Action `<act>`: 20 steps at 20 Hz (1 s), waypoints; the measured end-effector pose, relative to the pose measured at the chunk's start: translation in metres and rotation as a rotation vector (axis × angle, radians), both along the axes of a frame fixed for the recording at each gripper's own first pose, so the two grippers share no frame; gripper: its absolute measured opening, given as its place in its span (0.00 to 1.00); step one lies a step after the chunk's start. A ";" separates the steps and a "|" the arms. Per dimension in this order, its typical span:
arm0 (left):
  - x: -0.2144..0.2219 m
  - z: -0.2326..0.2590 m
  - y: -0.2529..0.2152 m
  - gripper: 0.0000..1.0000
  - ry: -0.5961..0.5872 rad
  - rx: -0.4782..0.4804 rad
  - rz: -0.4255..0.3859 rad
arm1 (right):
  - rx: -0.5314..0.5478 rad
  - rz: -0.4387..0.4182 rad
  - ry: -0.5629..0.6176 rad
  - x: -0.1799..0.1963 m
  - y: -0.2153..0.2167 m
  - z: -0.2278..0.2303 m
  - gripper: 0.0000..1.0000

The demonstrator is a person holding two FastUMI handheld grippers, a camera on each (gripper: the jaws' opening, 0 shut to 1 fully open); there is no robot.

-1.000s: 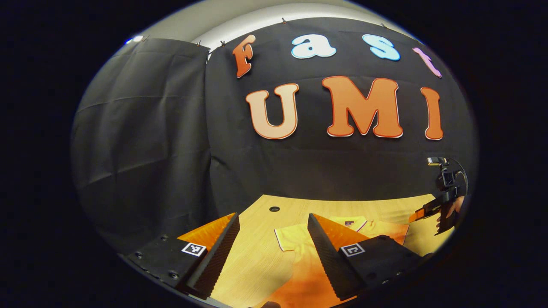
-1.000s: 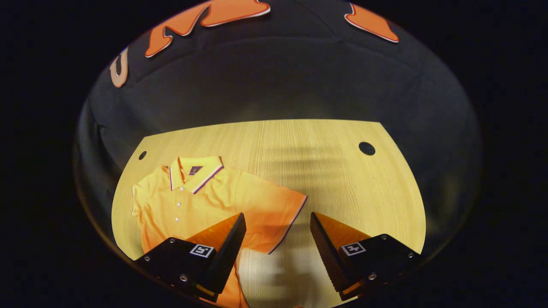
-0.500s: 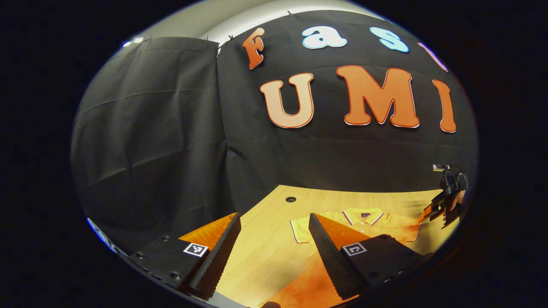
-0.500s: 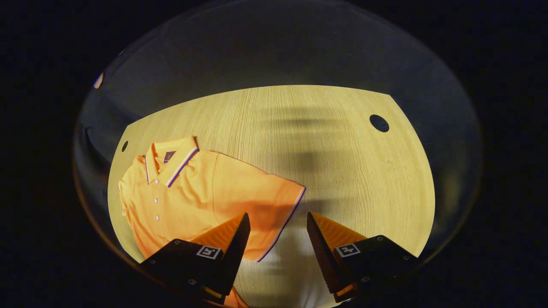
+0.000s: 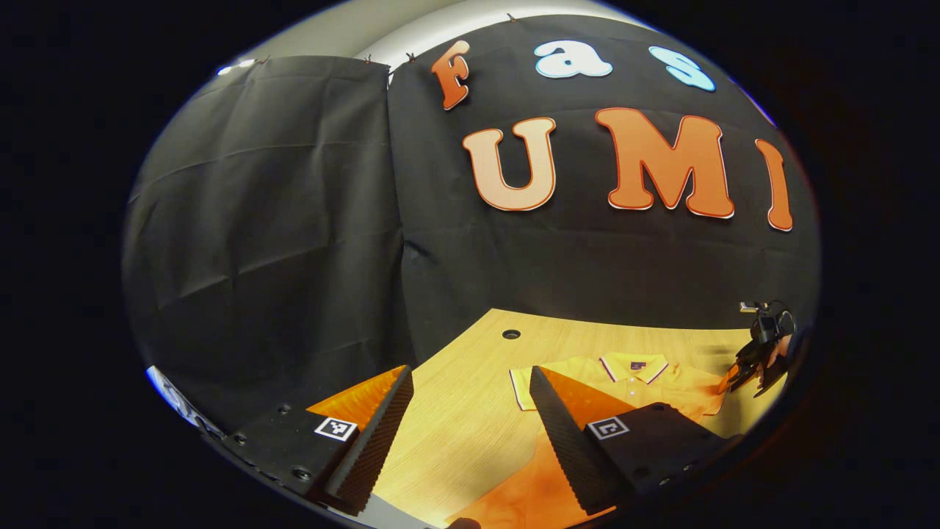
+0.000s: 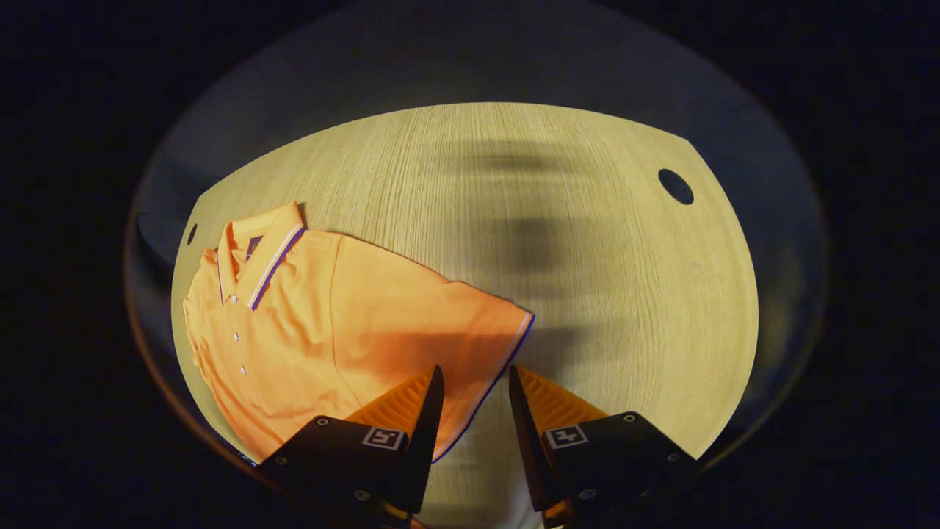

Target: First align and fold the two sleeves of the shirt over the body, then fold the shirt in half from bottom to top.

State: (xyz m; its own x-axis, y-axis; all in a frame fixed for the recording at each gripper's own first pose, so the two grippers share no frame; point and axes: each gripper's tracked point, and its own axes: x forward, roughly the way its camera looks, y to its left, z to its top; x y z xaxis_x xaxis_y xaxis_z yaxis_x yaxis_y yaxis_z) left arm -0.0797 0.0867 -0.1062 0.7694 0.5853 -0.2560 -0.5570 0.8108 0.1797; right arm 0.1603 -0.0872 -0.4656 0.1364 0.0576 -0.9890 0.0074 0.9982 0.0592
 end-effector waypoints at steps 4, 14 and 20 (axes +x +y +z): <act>0.001 -0.007 -0.001 0.98 0.002 -0.026 0.001 | -0.030 0.002 -0.018 0.007 0.003 -0.002 0.45; 0.005 -0.005 -0.007 0.98 -0.008 -0.034 -0.016 | 0.115 -0.058 -0.039 0.021 0.014 0.017 0.06; 0.003 -0.005 -0.009 0.98 -0.025 -0.051 -0.029 | 0.154 -0.020 -0.092 0.029 0.035 0.050 0.06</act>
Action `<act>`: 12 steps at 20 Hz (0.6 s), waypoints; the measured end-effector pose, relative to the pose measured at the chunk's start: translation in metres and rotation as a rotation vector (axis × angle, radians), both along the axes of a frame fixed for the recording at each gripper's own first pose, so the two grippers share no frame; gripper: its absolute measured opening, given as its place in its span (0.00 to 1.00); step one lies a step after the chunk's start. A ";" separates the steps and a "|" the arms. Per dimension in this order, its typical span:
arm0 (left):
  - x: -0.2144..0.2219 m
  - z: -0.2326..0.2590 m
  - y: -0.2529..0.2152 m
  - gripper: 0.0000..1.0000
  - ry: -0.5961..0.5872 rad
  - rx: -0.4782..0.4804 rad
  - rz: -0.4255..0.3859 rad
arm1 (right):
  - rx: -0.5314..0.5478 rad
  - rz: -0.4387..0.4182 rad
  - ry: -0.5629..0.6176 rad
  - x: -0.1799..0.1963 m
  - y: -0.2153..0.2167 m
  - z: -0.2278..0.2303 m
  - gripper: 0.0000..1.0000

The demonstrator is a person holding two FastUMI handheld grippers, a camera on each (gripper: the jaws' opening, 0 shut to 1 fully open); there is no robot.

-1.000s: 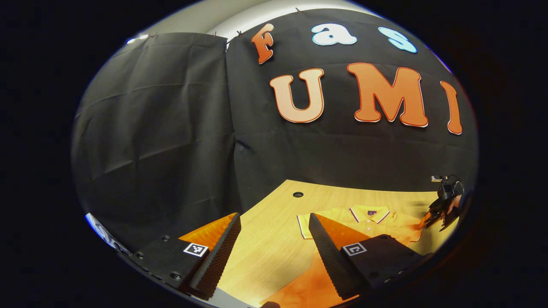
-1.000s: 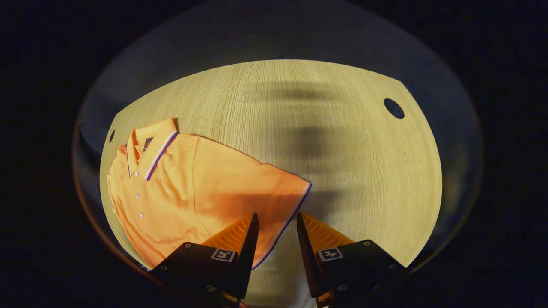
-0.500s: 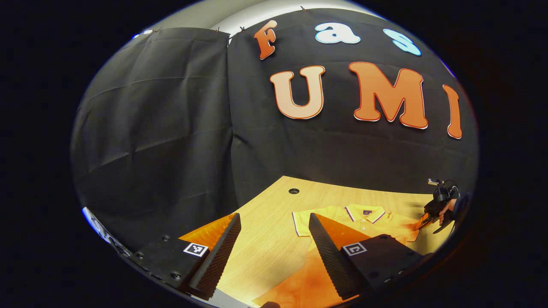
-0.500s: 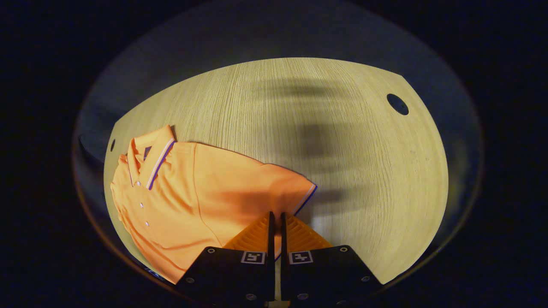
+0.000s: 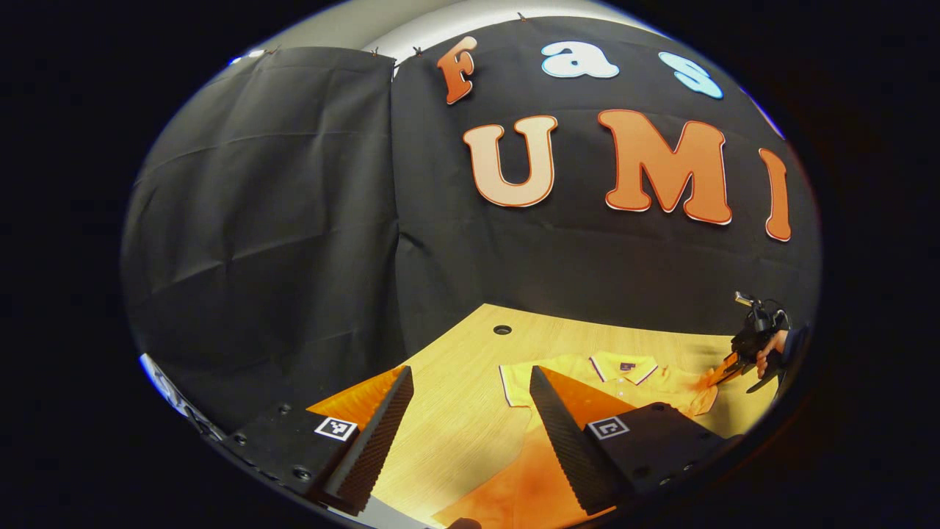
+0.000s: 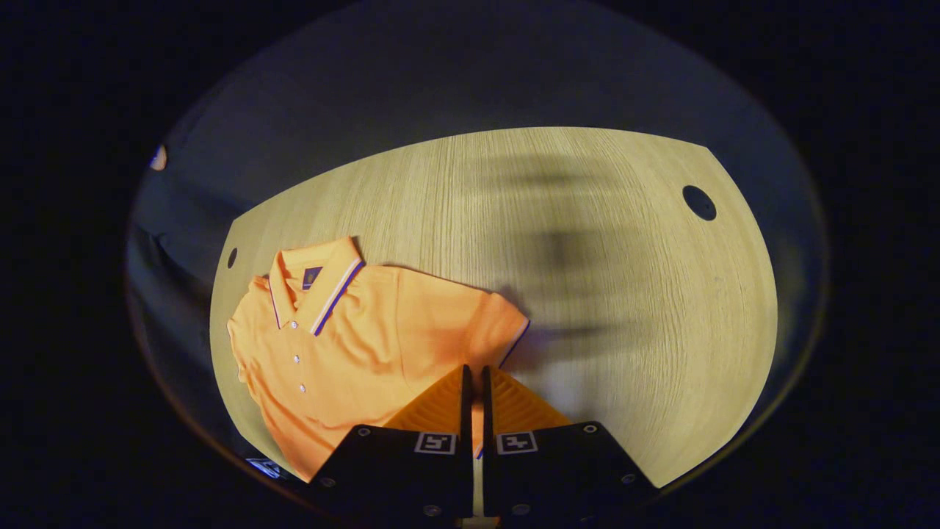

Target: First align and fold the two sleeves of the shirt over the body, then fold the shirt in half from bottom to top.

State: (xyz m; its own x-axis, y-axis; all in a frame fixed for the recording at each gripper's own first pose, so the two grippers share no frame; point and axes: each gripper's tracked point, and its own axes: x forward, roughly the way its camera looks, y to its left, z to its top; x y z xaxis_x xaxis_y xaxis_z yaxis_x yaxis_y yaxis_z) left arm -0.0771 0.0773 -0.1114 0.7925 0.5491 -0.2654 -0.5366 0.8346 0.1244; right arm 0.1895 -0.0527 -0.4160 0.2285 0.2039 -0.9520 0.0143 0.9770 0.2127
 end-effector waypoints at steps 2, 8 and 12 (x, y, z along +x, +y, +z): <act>0.002 0.000 0.001 0.98 -0.007 -0.003 -0.021 | 0.012 -0.005 -0.009 0.000 0.009 0.008 0.06; 0.019 -0.011 0.023 0.98 -0.013 -0.039 -0.121 | -0.001 -0.033 -0.038 0.000 0.033 0.034 0.06; 0.030 -0.029 0.044 0.98 0.009 -0.094 -0.178 | -0.015 -0.063 -0.040 -0.003 0.054 0.046 0.06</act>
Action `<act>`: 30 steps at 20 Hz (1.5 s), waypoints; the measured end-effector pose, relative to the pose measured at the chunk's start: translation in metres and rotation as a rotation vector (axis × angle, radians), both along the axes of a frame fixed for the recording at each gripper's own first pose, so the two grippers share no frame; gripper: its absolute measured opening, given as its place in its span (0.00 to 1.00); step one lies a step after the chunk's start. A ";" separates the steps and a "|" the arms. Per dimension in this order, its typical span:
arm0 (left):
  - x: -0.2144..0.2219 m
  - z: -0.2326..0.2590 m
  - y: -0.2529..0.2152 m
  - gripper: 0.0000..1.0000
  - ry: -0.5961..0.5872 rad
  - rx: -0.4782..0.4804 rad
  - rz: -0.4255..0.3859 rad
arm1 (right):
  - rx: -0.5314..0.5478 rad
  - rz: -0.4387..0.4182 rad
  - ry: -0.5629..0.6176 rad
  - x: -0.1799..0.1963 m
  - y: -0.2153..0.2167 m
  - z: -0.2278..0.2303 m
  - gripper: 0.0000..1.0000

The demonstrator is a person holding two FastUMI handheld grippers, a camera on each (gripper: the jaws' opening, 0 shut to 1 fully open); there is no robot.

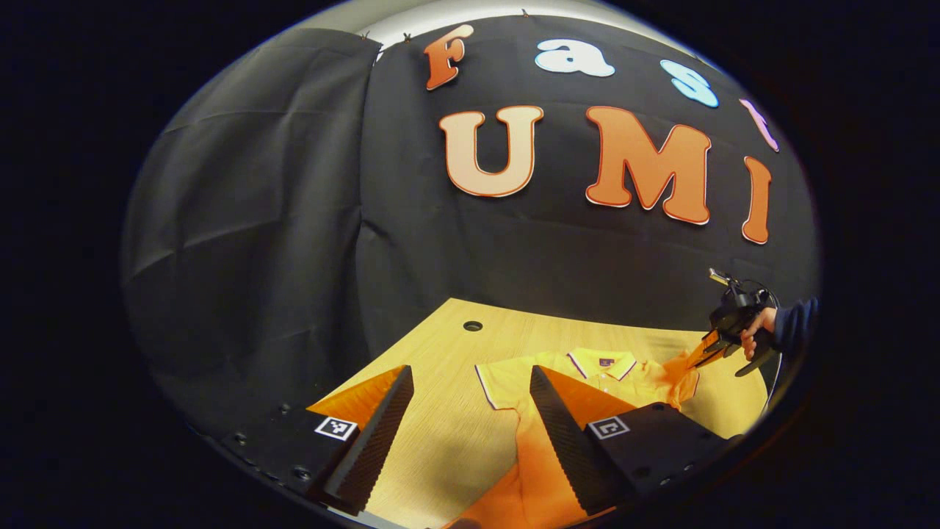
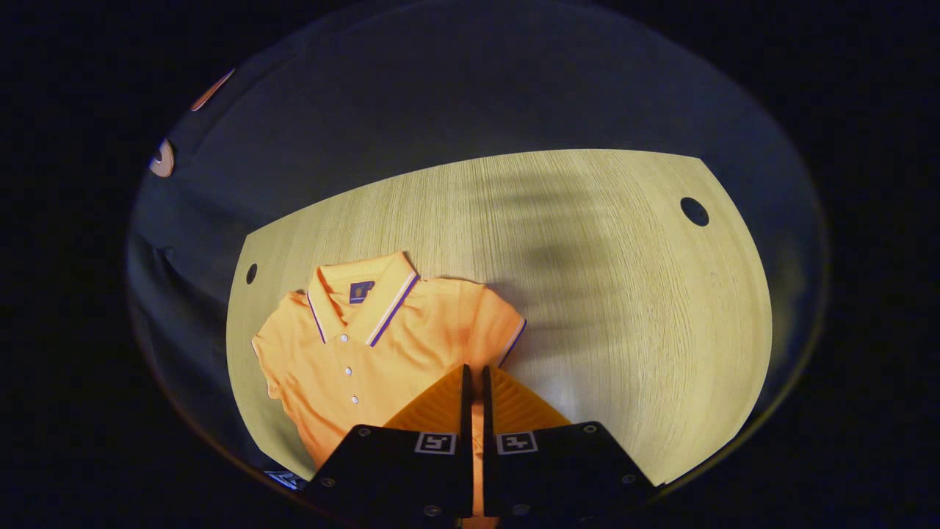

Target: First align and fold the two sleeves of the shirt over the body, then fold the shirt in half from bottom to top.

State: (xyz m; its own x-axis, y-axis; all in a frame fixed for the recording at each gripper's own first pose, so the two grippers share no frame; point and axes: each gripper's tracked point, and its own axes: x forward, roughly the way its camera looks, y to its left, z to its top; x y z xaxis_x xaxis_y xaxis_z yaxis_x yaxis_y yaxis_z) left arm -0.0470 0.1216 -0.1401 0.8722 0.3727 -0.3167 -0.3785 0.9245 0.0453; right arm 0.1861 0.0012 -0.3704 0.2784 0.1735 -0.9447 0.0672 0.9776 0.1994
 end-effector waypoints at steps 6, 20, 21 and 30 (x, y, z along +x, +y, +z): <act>0.007 -0.012 0.034 0.99 0.009 -0.055 -0.014 | -0.012 0.002 0.010 -0.001 0.040 0.004 0.06; -0.014 -0.025 0.092 0.98 0.039 -0.061 0.082 | -0.017 0.096 0.110 -0.004 0.134 -0.050 0.06; -0.014 -0.025 0.096 0.98 0.044 -0.057 0.088 | -0.011 0.095 0.116 -0.006 0.140 -0.055 0.06; 0.034 -0.035 0.071 0.98 0.117 -0.060 0.006 | 0.070 0.129 0.100 -0.011 0.151 -0.047 0.29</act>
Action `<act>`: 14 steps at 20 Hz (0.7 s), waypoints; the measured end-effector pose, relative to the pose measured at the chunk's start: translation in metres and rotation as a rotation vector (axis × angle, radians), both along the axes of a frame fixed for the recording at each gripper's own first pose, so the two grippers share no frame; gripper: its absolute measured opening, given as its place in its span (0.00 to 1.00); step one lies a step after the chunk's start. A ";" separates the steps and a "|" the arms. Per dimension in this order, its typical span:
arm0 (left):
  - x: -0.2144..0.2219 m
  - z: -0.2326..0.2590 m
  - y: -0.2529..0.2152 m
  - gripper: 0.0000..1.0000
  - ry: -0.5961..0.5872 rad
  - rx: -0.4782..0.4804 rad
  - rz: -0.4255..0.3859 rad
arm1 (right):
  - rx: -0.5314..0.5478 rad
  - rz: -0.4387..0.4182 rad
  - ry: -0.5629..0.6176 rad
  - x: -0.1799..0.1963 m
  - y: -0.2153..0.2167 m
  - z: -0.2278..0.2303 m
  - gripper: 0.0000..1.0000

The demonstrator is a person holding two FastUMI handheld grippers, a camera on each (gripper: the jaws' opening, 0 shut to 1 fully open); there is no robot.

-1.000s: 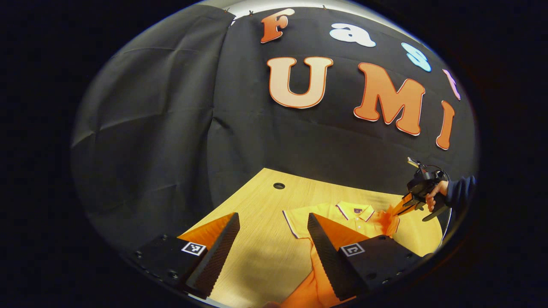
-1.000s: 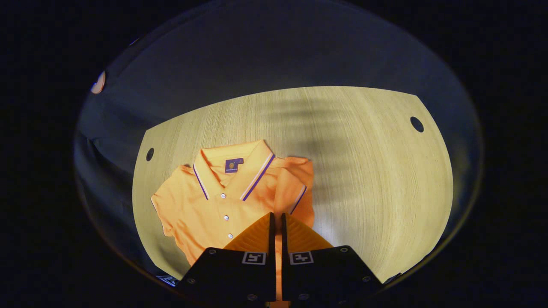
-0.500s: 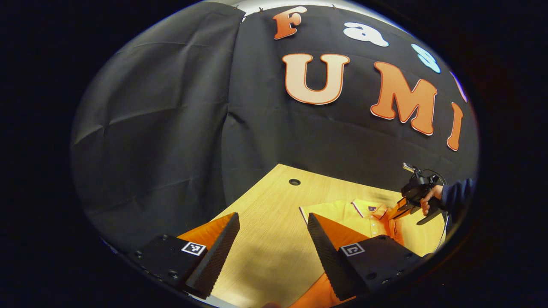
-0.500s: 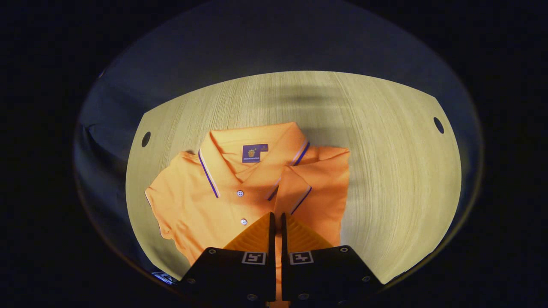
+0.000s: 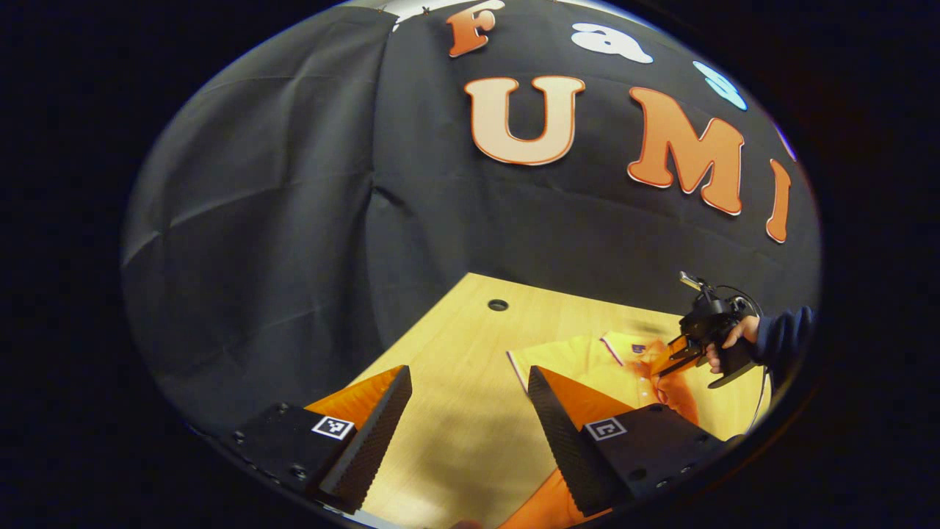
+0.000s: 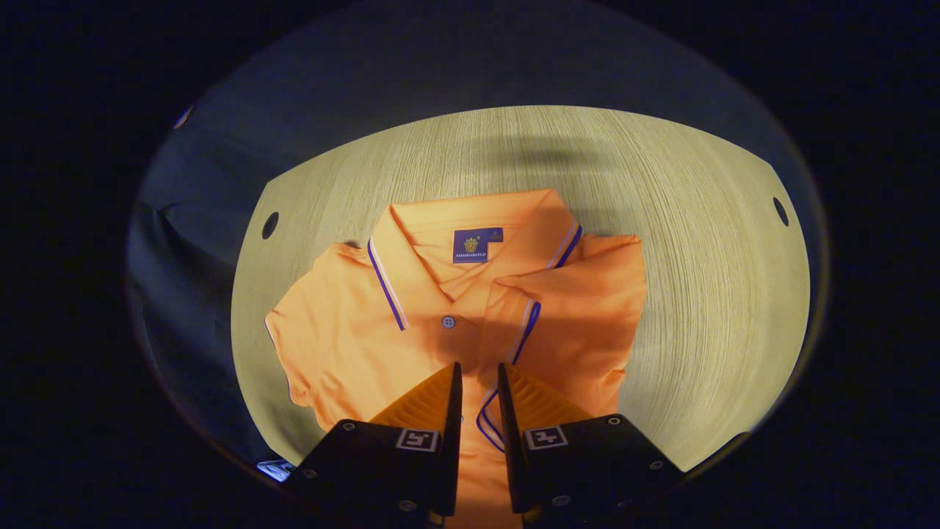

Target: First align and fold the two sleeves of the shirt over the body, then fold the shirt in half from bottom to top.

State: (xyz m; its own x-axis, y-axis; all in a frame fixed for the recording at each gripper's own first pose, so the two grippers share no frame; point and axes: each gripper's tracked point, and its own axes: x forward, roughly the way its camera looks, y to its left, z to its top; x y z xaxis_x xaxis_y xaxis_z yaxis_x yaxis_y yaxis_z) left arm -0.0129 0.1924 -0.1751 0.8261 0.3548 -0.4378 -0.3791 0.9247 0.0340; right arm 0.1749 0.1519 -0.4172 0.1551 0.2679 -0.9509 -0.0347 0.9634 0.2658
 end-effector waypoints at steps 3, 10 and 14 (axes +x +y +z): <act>0.029 0.004 -0.011 0.98 0.007 0.004 -0.054 | 0.030 -0.019 -0.049 0.001 -0.007 0.015 0.46; 0.088 -0.038 -0.030 0.98 0.155 -0.057 -0.172 | 0.038 -0.063 -0.172 -0.021 -0.033 0.057 0.84; 0.111 -0.077 -0.034 0.98 0.309 -0.143 -0.216 | 0.012 -0.095 -0.252 -0.044 -0.052 0.081 0.90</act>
